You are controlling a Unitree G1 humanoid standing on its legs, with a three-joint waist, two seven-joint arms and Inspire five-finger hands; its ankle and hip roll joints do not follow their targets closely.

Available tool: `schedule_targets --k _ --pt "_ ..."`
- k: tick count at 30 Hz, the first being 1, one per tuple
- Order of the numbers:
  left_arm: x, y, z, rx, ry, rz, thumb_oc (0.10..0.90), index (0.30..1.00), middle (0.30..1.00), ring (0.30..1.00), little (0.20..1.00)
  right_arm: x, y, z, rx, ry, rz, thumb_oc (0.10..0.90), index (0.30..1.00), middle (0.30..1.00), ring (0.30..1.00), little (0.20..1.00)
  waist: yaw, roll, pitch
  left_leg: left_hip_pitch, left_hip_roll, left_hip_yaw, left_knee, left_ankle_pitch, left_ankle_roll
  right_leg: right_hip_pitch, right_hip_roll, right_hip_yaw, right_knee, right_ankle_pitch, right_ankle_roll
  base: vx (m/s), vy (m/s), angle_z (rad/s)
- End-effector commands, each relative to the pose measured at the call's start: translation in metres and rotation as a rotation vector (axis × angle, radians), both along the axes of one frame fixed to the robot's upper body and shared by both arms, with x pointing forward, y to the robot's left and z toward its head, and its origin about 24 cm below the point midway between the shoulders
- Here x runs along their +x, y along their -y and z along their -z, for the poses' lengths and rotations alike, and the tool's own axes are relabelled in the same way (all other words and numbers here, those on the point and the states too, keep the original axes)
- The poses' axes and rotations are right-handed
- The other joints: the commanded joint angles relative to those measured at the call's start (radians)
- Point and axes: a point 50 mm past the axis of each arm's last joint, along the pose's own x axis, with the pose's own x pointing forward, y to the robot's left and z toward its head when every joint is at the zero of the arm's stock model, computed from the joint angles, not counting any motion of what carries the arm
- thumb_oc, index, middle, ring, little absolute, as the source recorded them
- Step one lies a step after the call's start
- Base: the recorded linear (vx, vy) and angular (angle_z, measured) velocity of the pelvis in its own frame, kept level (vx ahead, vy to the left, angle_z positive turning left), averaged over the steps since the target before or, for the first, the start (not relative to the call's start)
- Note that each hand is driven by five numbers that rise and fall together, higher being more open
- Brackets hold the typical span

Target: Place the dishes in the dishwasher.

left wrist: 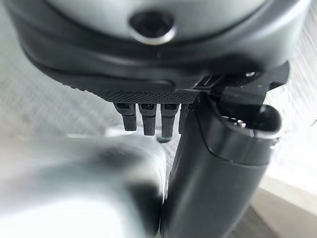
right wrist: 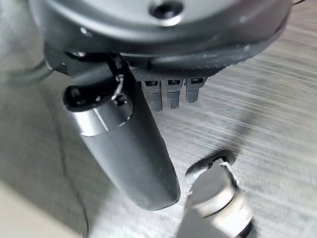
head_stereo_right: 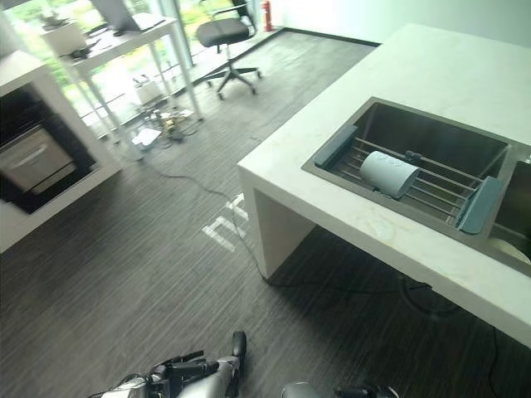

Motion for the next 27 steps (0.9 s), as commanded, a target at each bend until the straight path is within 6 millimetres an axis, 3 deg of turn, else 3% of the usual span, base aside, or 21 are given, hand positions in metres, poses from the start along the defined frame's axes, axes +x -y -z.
schedule_targets --k 1,8,10,12,14,17,20,21,25,26,27 --pt "-0.031 -0.007 0.008 0.028 -0.096 0.029 0.800 0.900 0.900 0.900 0.900 -0.003 -0.005 0.002 0.013 0.031 -0.013 0.800 0.900 0.900 0.900 0.900 -0.025 0.011 -0.055 0.013 -0.020 -0.006 0.161 -0.259 0.001 0.001 0.003 -0.119 -0.175 0.093 0.060 0.17 0.122 -0.77" --pt "-0.030 -0.008 0.008 0.030 -0.119 0.060 0.800 0.900 0.900 0.900 0.900 -0.006 -0.010 0.004 -0.002 0.047 0.012 0.800 0.900 0.900 0.900 0.900 -0.071 0.031 -0.070 0.052 -0.017 0.036 0.161 -0.306 0.038 -0.023 -0.009 -0.118 -0.175 0.128 0.071 0.12 0.106 -0.20" --pt "-0.033 -0.007 0.009 0.033 -0.132 0.046 0.800 0.900 0.900 0.900 0.900 -0.004 -0.012 0.004 -0.010 0.044 -0.007 0.800 0.900 0.900 0.900 0.900 -0.065 0.028 -0.069 0.062 -0.003 0.073 0.161 -0.316 0.045 -0.014 -0.022 -0.175 -0.175 0.160 0.077 0.10 0.047 -0.46" --pt "-0.038 -0.011 0.010 0.046 -0.156 -0.001 0.800 0.900 0.900 0.900 0.900 0.002 -0.015 0.004 -0.016 0.046 -0.047 0.800 0.900 0.900 0.900 0.900 -0.044 0.025 -0.058 0.080 0.031 0.132 0.161 -0.329 0.046 -0.012 -0.057 -0.287 -0.175 0.230 0.101 0.06 -0.056 -1.26" --pt "-0.041 -0.017 0.009 0.069 -0.182 -0.029 0.800 0.900 0.900 0.900 0.900 0.004 -0.014 0.004 -0.037 0.054 -0.014 0.800 0.900 0.900 0.900 0.900 -0.039 0.009 -0.043 0.109 0.048 0.166 0.161 -0.352 0.042 -0.060 -0.108 -0.323 -0.175 0.273 0.124 0.03 -0.213 -2.03" --pt "-0.044 -0.026 0.008 0.087 -0.201 -0.064 0.800 0.900 0.900 0.900 0.900 -0.008 -0.013 0.006 -0.010 0.017 0.064 0.800 0.900 0.900 0.900 0.900 -0.050 -0.032 -0.036 0.147 0.047 0.187 0.161 -0.386 0.026 -0.154 -0.211 -0.251 -0.175 0.297 0.153 0.10 -0.403 -0.74" --pt "-0.049 -0.030 0.008 0.094 -0.202 -0.093 0.800 0.900 0.900 0.900 0.900 -0.022 -0.014 0.010 0.010 -0.030 0.111 0.800 0.900 0.900 0.900 0.900 -0.051 -0.050 -0.038 0.177 0.063 0.202 0.161 -0.412 0.012 -0.211 -0.270 -0.228 -0.175 0.321 0.181 0.20 -0.492 -0.38" --pt "-0.051 -0.031 0.009 0.117 -0.201 -0.141 0.800 0.900 0.900 0.900 0.900 -0.031 -0.017 0.012 0.032 -0.059 0.147 0.800 0.900 0.900 0.900 0.900 -0.048 -0.059 -0.048 0.196 0.097 0.222 0.161 -0.414 -0.005 -0.190 -0.264 -0.253 -0.175 0.285 0.191 0.30 -0.709 -0.29" --pt "-0.054 -0.025 0.011 0.092 -0.223 -0.227 0.800 0.900 0.900 0.900 0.900 -0.023 -0.011 0.009 0.026 -0.007 0.150 0.800 0.900 0.900 0.900 0.900 -0.053 -0.065 -0.063 0.282 0.182 0.227 0.161 -0.390 -0.060 -0.136 -0.210 -0.272 -0.175 0.228 0.139 0.25 -0.516 0.04" --pt "-0.055 -0.023 0.011 0.088 -0.220 -0.230 0.800 0.900 0.900 0.900 0.900 -0.019 -0.008 0.007 0.024 0.010 0.130 0.800 0.900 0.900 0.900 0.900 -0.050 -0.066 -0.059 0.300 0.204 0.235 0.161 -0.359 -0.070 -0.113 -0.195 -0.272 -0.175 0.214 0.126 0.30 -0.504 0.05" --pt "-0.053 -0.022 0.011 0.091 -0.193 -0.245 0.800 0.900 0.900 0.900 0.900 -0.010 -0.003 0.003 0.018 0.040 0.103 0.800 0.900 0.900 0.900 0.900 -0.033 -0.081 -0.051 0.308 0.216 0.251 0.161 -0.241 -0.074 -0.077 -0.179 -0.257 -0.175 0.187 0.101 0.28 -0.497 -0.05"
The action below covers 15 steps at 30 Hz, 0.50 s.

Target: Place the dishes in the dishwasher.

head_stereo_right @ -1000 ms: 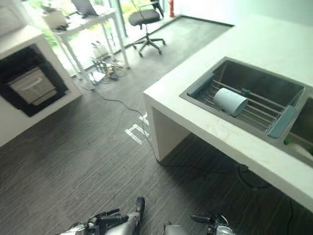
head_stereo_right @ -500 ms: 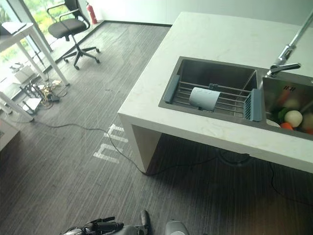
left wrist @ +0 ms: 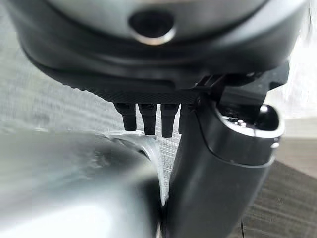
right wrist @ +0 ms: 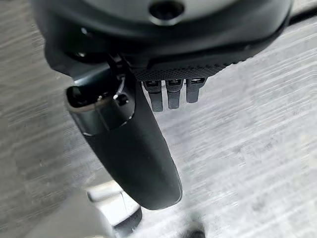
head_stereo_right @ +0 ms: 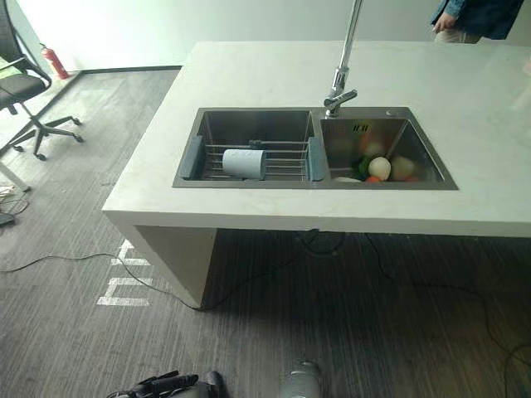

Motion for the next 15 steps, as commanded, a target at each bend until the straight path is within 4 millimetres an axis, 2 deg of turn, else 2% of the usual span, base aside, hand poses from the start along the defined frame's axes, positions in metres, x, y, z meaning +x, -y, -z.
schedule_targets --k 1,2,3,4,5,6,7,8,10,11,12,15 --pt "-0.007 0.001 0.001 -0.010 -0.002 -0.002 0.800 0.900 0.900 0.900 0.900 0.046 0.040 -0.020 -0.100 0.180 -0.042 0.800 0.900 0.900 0.900 0.900 0.012 -0.014 0.016 0.159 -0.002 0.018 0.169 -0.023 -0.016 0.063 0.005 0.047 -0.119 0.035 0.034 0.22 -0.474 -0.16" --pt "-0.003 0.000 0.000 -0.011 0.013 -0.006 0.800 0.900 0.900 0.900 0.900 0.048 0.042 -0.021 -0.101 0.186 -0.057 0.800 0.900 0.900 0.900 0.900 0.021 -0.015 0.029 0.096 0.010 0.012 0.265 0.003 -0.016 0.085 0.017 0.045 -0.119 0.021 0.015 0.13 -0.331 -0.17" --pt "0.004 0.000 -0.001 -0.016 0.042 -0.008 0.800 0.900 0.900 0.900 0.900 0.052 0.045 -0.024 -0.107 0.192 -0.077 0.800 0.900 0.900 0.900 0.900 0.040 -0.011 0.050 -0.001 -0.026 -0.020 0.352 0.009 -0.006 0.112 0.027 0.034 -0.119 0.004 -0.004 0.09 -0.201 -0.09" --pt "0.005 0.001 -0.002 -0.019 0.052 -0.009 0.800 0.900 0.900 0.900 0.900 0.053 0.046 -0.024 -0.111 0.195 -0.084 0.800 0.900 0.900 0.900 0.900 0.048 -0.009 0.056 -0.025 -0.055 -0.034 0.353 -0.001 0.001 0.118 0.028 0.035 -0.119 -0.001 -0.006 0.14 -0.095 -0.04" --pt "0.007 0.002 -0.002 -0.023 0.065 -0.007 0.800 0.900 0.900 0.900 0.900 0.055 0.048 -0.025 -0.114 0.199 -0.093 0.800 0.900 0.900 0.900 0.900 0.064 -0.002 0.067 -0.045 -0.107 -0.057 0.301 -0.008 0.009 0.129 0.039 0.046 -0.119 -0.010 -0.004 0.17 0.034 -0.17" --pt "0.008 0.003 -0.002 -0.023 0.067 -0.007 0.800 0.900 0.900 0.900 0.900 0.057 0.048 -0.026 -0.113 0.199 -0.099 0.800 0.900 0.900 0.900 0.900 0.072 0.000 0.069 -0.025 -0.137 -0.058 0.174 -0.020 0.019 0.132 0.045 0.057 -0.119 -0.016 0.006 0.19 0.102 -0.26" --pt "0.007 0.003 -0.002 -0.022 0.064 -0.007 0.800 0.900 0.900 0.900 0.900 0.059 0.048 -0.026 -0.114 0.198 -0.104 0.800 0.900 0.900 0.900 0.900 0.076 0.018 0.065 -0.059 -0.135 -0.083 0.140 -0.045 0.021 0.127 0.064 0.057 -0.119 -0.020 0.011 0.21 0.174 -0.57" --pt "0.004 0.005 0.000 -0.027 0.048 -0.004 0.800 0.900 0.900 0.900 0.900 0.060 0.047 -0.026 -0.118 0.188 -0.108 0.800 0.900 0.900 0.900 0.900 0.082 0.045 0.060 -0.122 -0.126 -0.135 0.140 -0.049 0.006 0.128 0.089 0.057 -0.119 -0.031 0.011 0.17 0.159 -0.76" --pt "0.004 0.008 0.000 -0.029 0.043 -0.004 0.800 0.900 0.900 0.900 0.900 0.059 0.048 -0.026 -0.120 0.181 -0.108 0.800 0.900 0.900 0.900 0.900 0.082 0.052 0.059 -0.146 -0.113 -0.140 0.140 -0.031 -0.009 0.132 0.091 0.054 -0.119 -0.040 0.012 0.13 0.164 -0.62" --pt "0.006 0.011 0.001 -0.034 0.039 -0.013 0.800 0.900 0.900 0.900 0.900 0.059 0.046 -0.025 -0.123 0.167 -0.124 0.800 0.900 0.900 0.900 0.900 0.077 0.061 0.046 -0.151 -0.086 -0.114 0.140 -0.040 -0.019 0.119 0.068 0.023 -0.119 -0.047 0.023 0.13 0.311 -0.13" --pt "0.005 0.013 0.002 -0.038 0.038 -0.043 0.800 0.900 0.900 0.900 0.900 0.057 0.044 -0.024 -0.134 0.155 -0.146 0.800 0.900 0.900 0.900 0.900 0.075 0.066 0.034 -0.141 -0.084 -0.117 0.140 -0.055 -0.025 0.105 0.046 0.008 -0.119 -0.041 0.034 0.15 0.347 0.08" --pt "0.003 0.011 0.002 -0.041 0.035 -0.066 0.800 0.900 0.900 0.900 0.900 0.050 0.040 -0.021 -0.139 0.131 -0.163 0.800 0.900 0.900 0.900 0.900 0.070 0.066 0.014 -0.115 -0.086 -0.112 0.140 -0.087 -0.026 0.095 0.028 -0.002 -0.119 -0.038 0.044 0.10 0.155 -0.06"
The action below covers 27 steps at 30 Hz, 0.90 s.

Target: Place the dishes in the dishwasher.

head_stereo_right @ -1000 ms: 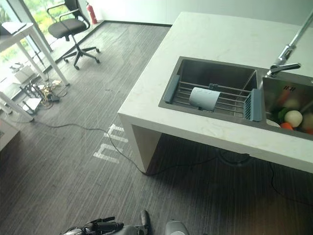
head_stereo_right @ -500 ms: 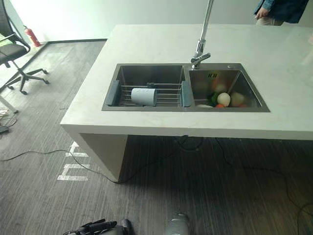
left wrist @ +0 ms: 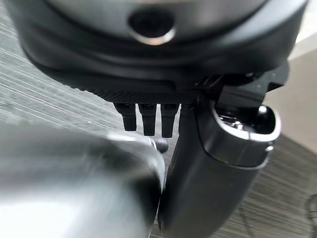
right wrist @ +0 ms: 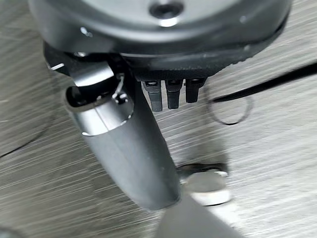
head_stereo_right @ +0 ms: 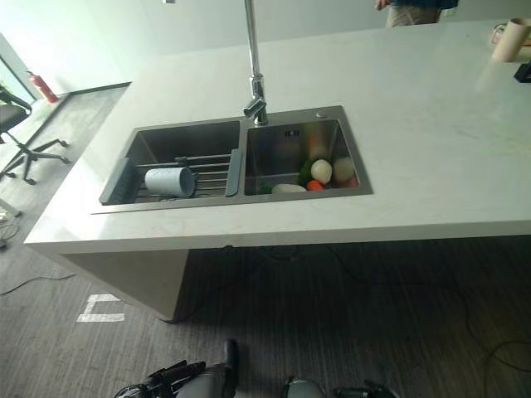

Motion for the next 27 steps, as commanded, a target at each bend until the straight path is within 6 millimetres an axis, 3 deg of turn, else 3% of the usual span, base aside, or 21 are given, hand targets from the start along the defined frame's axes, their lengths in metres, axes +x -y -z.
schedule_targets --k 1,5,11,22,27 --pt "-0.026 -0.015 0.003 0.043 -0.061 -0.019 0.800 0.900 0.900 0.900 0.900 -0.003 0.007 -0.003 -0.072 0.013 -0.039 0.800 0.900 0.900 0.900 0.900 0.009 -0.005 -0.029 0.040 -0.009 0.016 0.076 -0.199 0.008 0.027 -0.110 0.009 -0.084 -0.004 0.179 0.15 0.165 -0.07" --pt "-0.030 -0.023 0.002 0.056 -0.056 -0.033 0.800 0.900 0.900 0.900 0.900 -0.004 0.009 -0.004 -0.193 -0.030 -0.203 0.800 0.900 0.900 0.900 0.900 0.011 -0.015 -0.046 0.052 -0.020 0.015 0.076 -0.224 0.019 0.024 -0.118 0.009 -0.084 0.000 0.190 0.07 0.079 0.04" --pt "-0.027 -0.034 -0.001 0.086 -0.012 -0.071 0.800 0.900 0.900 0.900 0.900 0.017 0.009 -0.010 -0.182 0.079 -0.227 0.800 0.900 0.900 0.900 0.900 0.023 -0.036 -0.050 0.064 -0.035 0.024 0.076 -0.249 0.041 0.020 -0.135 0.012 -0.084 0.010 0.205 0.05 0.061 0.04" --pt "-0.017 -0.047 -0.008 0.186 0.111 -0.136 0.800 0.900 0.900 0.900 0.900 0.045 -0.003 -0.019 -0.194 0.249 -0.316 0.800 0.900 0.900 0.900 0.900 0.034 -0.040 -0.052 0.077 -0.052 0.041 0.076 -0.271 0.060 0.017 -0.166 0.002 -0.084 0.022 0.223 0.03 0.054 -0.01" --pt "-0.006 -0.074 -0.024 0.297 0.233 -0.349 0.800 0.900 0.900 0.900 0.900 0.058 -0.002 -0.029 -0.186 0.362 -0.334 0.800 0.900 0.900 0.900 0.900 0.037 -0.034 -0.049 0.089 -0.062 0.044 0.076 -0.279 0.068 0.025 -0.184 -0.008 -0.084 0.027 0.231 0.04 0.072 0.03"
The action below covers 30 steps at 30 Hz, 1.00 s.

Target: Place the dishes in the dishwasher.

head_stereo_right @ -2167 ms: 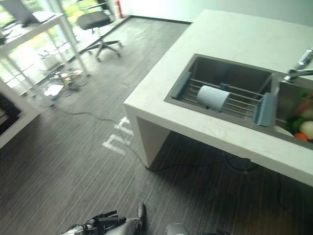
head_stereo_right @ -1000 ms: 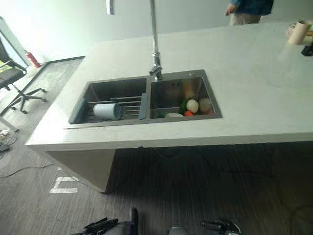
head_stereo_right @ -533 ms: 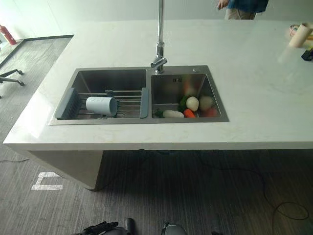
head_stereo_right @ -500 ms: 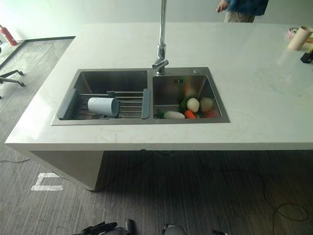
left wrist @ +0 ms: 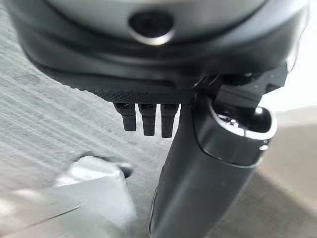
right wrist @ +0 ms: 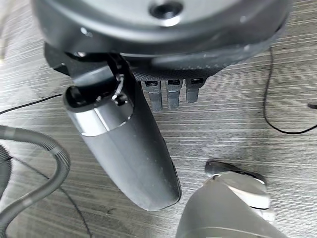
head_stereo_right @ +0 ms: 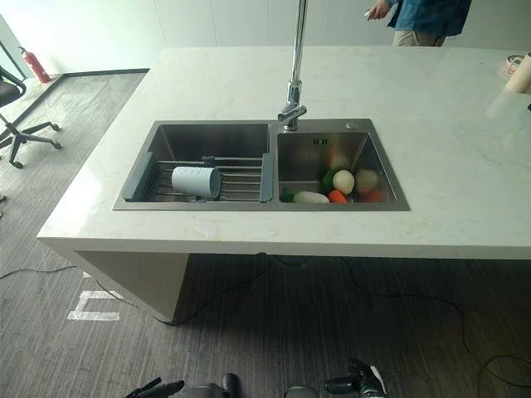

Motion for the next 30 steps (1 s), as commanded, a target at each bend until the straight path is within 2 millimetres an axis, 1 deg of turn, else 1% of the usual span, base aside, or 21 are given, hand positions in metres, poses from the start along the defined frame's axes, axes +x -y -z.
schedule_targets --k 1,4,6,7,8,9,10,11,12,13,14,15,16,17,19,20,21,23,24,27,30 --pt "0.022 -0.039 -0.023 0.157 0.174 -0.180 0.800 0.900 0.900 0.900 0.900 0.023 0.015 -0.021 -0.030 0.173 -0.024 0.800 0.900 0.900 0.900 0.900 0.007 0.000 0.006 0.020 0.022 0.005 0.035 -0.184 -0.025 0.037 -0.084 -0.028 -0.089 0.019 0.124 0.04 0.058 0.06" --pt "0.017 -0.061 -0.035 0.240 0.247 -0.268 0.800 0.900 0.900 0.900 0.900 0.031 0.016 -0.028 0.005 0.244 -0.010 0.800 0.900 0.900 0.900 0.900 0.017 0.003 0.003 0.027 0.013 -0.005 0.035 -0.188 -0.021 0.050 -0.090 -0.039 -0.089 0.014 0.124 0.04 0.058 0.05" --pt "0.015 -0.070 -0.041 0.275 0.290 -0.313 0.800 0.900 0.900 0.900 0.900 0.032 0.016 -0.031 0.018 0.266 -0.003 0.800 0.900 0.900 0.900 0.900 0.022 0.005 0.000 0.032 0.009 -0.007 0.035 -0.191 -0.017 0.059 -0.093 -0.047 -0.089 0.011 0.124 0.06 0.099 -0.01" --pt "0.014 -0.078 -0.048 0.306 0.339 -0.352 0.800 0.900 0.900 0.900 0.900 0.033 0.017 -0.032 0.025 0.273 0.004 0.800 0.900 0.900 0.900 0.900 0.027 0.006 -0.002 0.037 0.004 -0.010 0.035 -0.194 -0.012 0.068 -0.096 -0.054 -0.089 0.009 0.123 0.07 0.140 -0.05" --pt "0.016 -0.084 -0.053 0.333 0.374 -0.370 0.800 0.900 0.900 0.900 0.900 0.034 0.018 -0.033 0.030 0.279 0.016 0.800 0.900 0.900 0.900 0.900 0.029 0.008 -0.004 0.041 0.001 -0.012 0.035 -0.196 -0.008 0.075 -0.097 -0.059 -0.089 0.008 0.122 0.11 0.205 -0.12" --pt "0.022 -0.096 -0.066 0.399 0.441 -0.388 0.800 0.900 0.900 0.900 0.900 0.034 0.020 -0.034 0.038 0.284 0.044 0.800 0.900 0.900 0.900 0.900 0.031 0.015 -0.005 0.047 -0.009 -0.020 0.035 -0.199 0.006 0.100 -0.091 -0.069 -0.089 0.011 0.117 0.11 0.189 -0.08" --pt "0.025 -0.101 -0.073 0.427 0.469 -0.398 0.800 0.900 0.900 0.900 0.900 0.033 0.021 -0.034 0.039 0.287 0.053 0.800 0.900 0.900 0.900 0.900 0.029 0.018 0.000 0.056 -0.017 -0.025 0.035 -0.205 0.015 0.118 -0.086 -0.072 -0.089 0.021 0.117 0.11 0.189 0.02" --pt "0.029 -0.107 -0.080 0.461 0.501 -0.412 0.800 0.900 0.900 0.900 0.900 0.034 0.022 -0.035 0.037 0.294 0.060 0.800 0.900 0.900 0.900 0.900 0.024 0.022 0.001 0.055 -0.026 -0.034 0.035 -0.205 0.026 0.123 -0.075 -0.072 -0.089 0.049 0.117 0.12 0.181 0.18" --pt "0.036 -0.119 -0.095 0.530 0.549 -0.442 0.800 0.900 0.900 0.900 0.900 0.036 0.022 -0.036 0.038 0.298 0.068 0.800 0.900 0.900 0.900 0.900 0.008 0.039 0.015 0.071 -0.044 -0.067 0.035 -0.214 0.050 0.127 -0.046 -0.060 -0.056 0.138 0.118 0.09 0.151 0.18" --pt "0.037 -0.121 -0.099 0.542 0.561 -0.454 0.800 0.900 0.900 0.900 0.900 0.036 0.022 -0.036 0.037 0.300 0.070 0.800 0.900 0.900 0.900 0.900 0.004 0.042 0.013 0.066 -0.048 -0.074 0.035 -0.213 0.053 0.108 -0.043 -0.055 -0.037 0.155 0.116 0.09 0.146 0.20" --pt "0.041 -0.129 -0.112 0.603 0.616 -0.496 0.800 0.900 0.900 0.900 0.900 0.036 0.022 -0.036 0.037 0.301 0.075 0.800 0.900 0.900 0.900 0.900 -0.005 0.048 0.030 0.075 -0.070 -0.097 0.035 -0.219 0.064 0.046 -0.031 -0.035 0.064 0.186 0.111 0.05 0.072 0.15" --pt "0.042 -0.137 -0.126 0.676 0.653 -0.545 0.800 0.900 0.900 0.900 0.900 0.034 0.022 -0.035 0.038 0.294 0.074 0.800 0.900 0.900 0.900 0.900 -0.009 0.053 0.039 0.085 -0.082 -0.107 0.035 -0.225 0.067 -0.009 -0.019 -0.039 0.106 0.210 0.105 0.11 0.016 0.02" --pt "0.043 -0.143 -0.143 0.773 0.718 -0.586 0.800 0.900 0.900 0.900 0.900 0.033 0.021 -0.034 0.044 0.284 0.073 0.800 0.900 0.900 0.900 0.900 -0.010 0.050 0.047 0.096 -0.093 -0.112 0.035 -0.232 0.063 -0.049 -0.012 -0.052 0.074 0.222 0.103 0.13 -0.080 -0.14" --pt "0.047 -0.146 -0.155 0.818 0.765 -0.598 0.800 0.900 0.900 0.900 0.900 0.031 0.021 -0.034 0.049 0.280 0.074 0.800 0.900 0.900 0.900 0.900 -0.010 0.046 0.050 0.101 -0.099 -0.115 0.035 -0.236 0.059 -0.058 -0.004 -0.060 0.018 0.217 0.102 0.12 -0.124 -0.18" --pt "0.050 -0.148 -0.169 0.860 0.818 -0.608 0.800 0.900 0.900 0.900 0.900 0.029 0.022 -0.032 0.051 0.275 0.074 0.800 0.900 0.900 0.900 0.900 -0.011 0.041 0.053 0.109 -0.101 -0.122 0.035 -0.242 0.054 -0.062 -0.002 -0.064 -0.051 0.213 0.104 0.13 -0.205 -0.02" --pt "0.057 -0.153 -0.196 0.934 0.911 -0.606 0.800 0.900 0.900 0.900 0.900 0.023 0.023 -0.029 0.052 0.261 0.086 0.800 0.900 0.900 0.900 0.900 -0.009 0.028 0.062 0.133 -0.109 -0.138 0.035 -0.259 0.046 -0.113 -0.025 -0.047 -0.089 0.205 0.113 0.18 -0.350 0.10" --pt "0.059 -0.153 -0.205 0.957 0.943 -0.603 0.800 0.900 0.900 0.900 0.900 0.019 0.023 -0.027 0.055 0.252 0.095 0.800 0.900 0.900 0.900 0.900 -0.008 0.023 0.062 0.137 -0.106 -0.144 0.035 -0.265 0.045 -0.128 -0.026 -0.031 -0.089 0.196 0.117 0.22 -0.445 0.34" --pt "0.064 -0.152 -0.228 1.011 1.033 -0.567 0.800 0.900 0.900 0.900 0.900 0.006 0.023 -0.019 0.067 0.198 0.160 0.800 0.900 0.900 0.900 0.900 0.002 0.001 0.038 0.137 -0.087 -0.129 0.035 -0.269 0.023 -0.099 -0.029 -0.022 -0.089 0.128 0.123 0.27 -0.512 0.35" --pt "0.066 -0.149 -0.237 1.031 1.074 -0.557 0.800 0.900 0.900 0.900 0.900 -0.001 0.022 -0.014 0.071 0.162 0.188 0.800 0.900 0.900 0.900 0.900 0.013 -0.007 0.023 0.139 -0.063 -0.121 0.035 -0.267 0.005 -0.063 -0.026 -0.026 -0.089 0.089 0.113 0.29 -0.498 0.31" --pt "0.069 -0.140 -0.245 1.055 1.117 -0.583 0.800 0.900 0.900 0.900 0.900 -0.007 0.021 -0.009 0.067 0.118 0.214 0.800 0.900 0.900 0.900 0.900 0.026 -0.014 0.009 0.141 -0.035 -0.121 0.035 -0.259 -0.020 -0.023 -0.007 -0.008 -0.089 0.040 0.093 0.18 -0.296 0.30" --pt "0.072 -0.135 -0.251 1.073 1.160 -0.601 0.800 0.900 0.900 0.900 0.900 -0.011 0.026 -0.008 0.057 0.103 0.239 0.800 0.900 0.900 0.900 0.900 0.040 -0.019 0.005 0.132 -0.008 -0.115 0.035 -0.229 -0.040 0.000 0.005 -0.005 -0.089 0.011 0.074 0.09 -0.214 0.05"
